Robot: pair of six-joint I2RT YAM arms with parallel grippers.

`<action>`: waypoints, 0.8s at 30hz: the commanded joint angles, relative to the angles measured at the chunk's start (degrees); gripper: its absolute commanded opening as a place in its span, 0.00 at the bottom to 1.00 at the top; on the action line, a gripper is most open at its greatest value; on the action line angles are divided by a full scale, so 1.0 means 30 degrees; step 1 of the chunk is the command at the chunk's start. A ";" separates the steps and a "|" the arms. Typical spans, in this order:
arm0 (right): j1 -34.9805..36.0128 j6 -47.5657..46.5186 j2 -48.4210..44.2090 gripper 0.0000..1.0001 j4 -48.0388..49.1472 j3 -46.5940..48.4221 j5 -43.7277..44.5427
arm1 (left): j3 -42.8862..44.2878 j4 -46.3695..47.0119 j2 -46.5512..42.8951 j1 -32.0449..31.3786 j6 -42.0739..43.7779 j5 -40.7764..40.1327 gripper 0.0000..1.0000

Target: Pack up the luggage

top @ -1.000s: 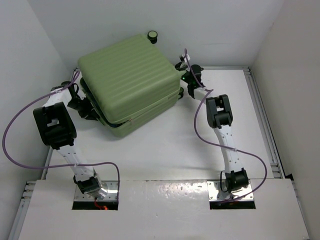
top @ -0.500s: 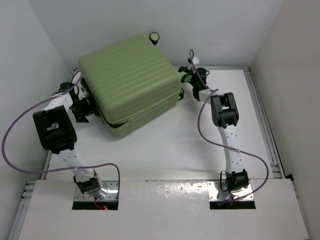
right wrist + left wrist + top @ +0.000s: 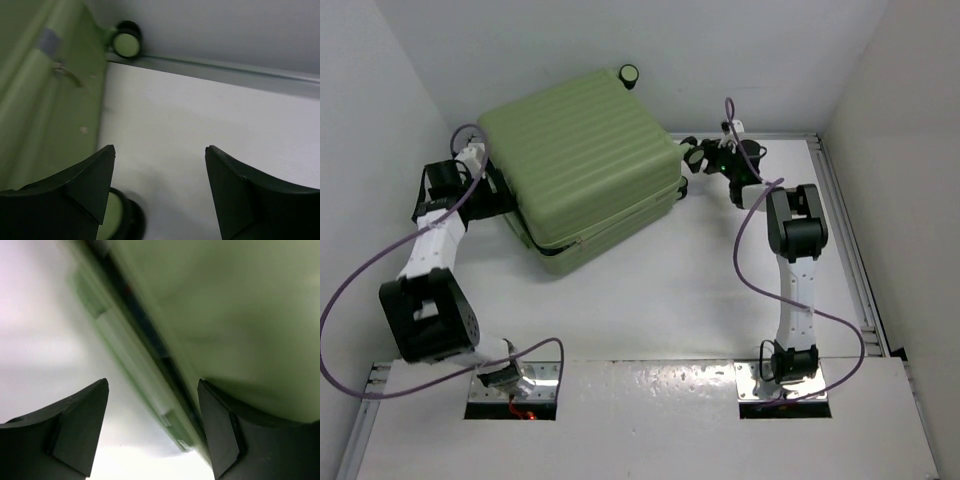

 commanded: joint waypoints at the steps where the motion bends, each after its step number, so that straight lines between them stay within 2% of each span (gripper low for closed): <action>1: 0.0195 -0.0182 -0.1784 0.74 0.1591 -0.0331 -0.1089 | -0.0667 0.4946 -0.3309 -0.0748 -0.0374 0.4936 0.78; 5: -0.0476 -0.1705 -0.1932 0.74 0.0977 0.0692 0.1303 | 0.0176 0.4517 -0.3846 -0.0167 -0.1950 0.2896 0.79; 10: -0.1328 -0.2351 -0.1027 0.73 0.0362 0.3642 0.3686 | 0.0679 0.4339 -0.3172 0.0570 -0.4065 0.1777 0.77; 14: -0.2090 -0.2204 0.0731 0.69 -0.0927 0.7163 0.3309 | 0.1116 0.4894 -0.2033 0.0570 -0.5761 -0.0302 0.77; 17: -0.1945 -0.2351 0.2781 0.63 -0.1953 1.1521 0.2200 | 0.1642 0.4372 -0.0715 0.0570 -0.6961 -0.2030 0.77; 19: -0.1624 -0.2293 0.4011 0.61 -0.2479 1.2757 0.1757 | 0.1851 0.4368 -0.0216 0.0804 -0.7231 -0.2386 0.76; 21: -0.1680 -0.2059 0.4162 0.61 -0.2336 1.2590 0.0644 | 0.2056 0.4193 0.0165 0.0978 -0.7727 -0.2911 0.76; 24: -0.0569 -0.2145 0.4016 0.63 -0.2131 1.1508 -0.1289 | 0.2056 0.3990 0.0721 0.1183 -0.8398 -0.4024 0.76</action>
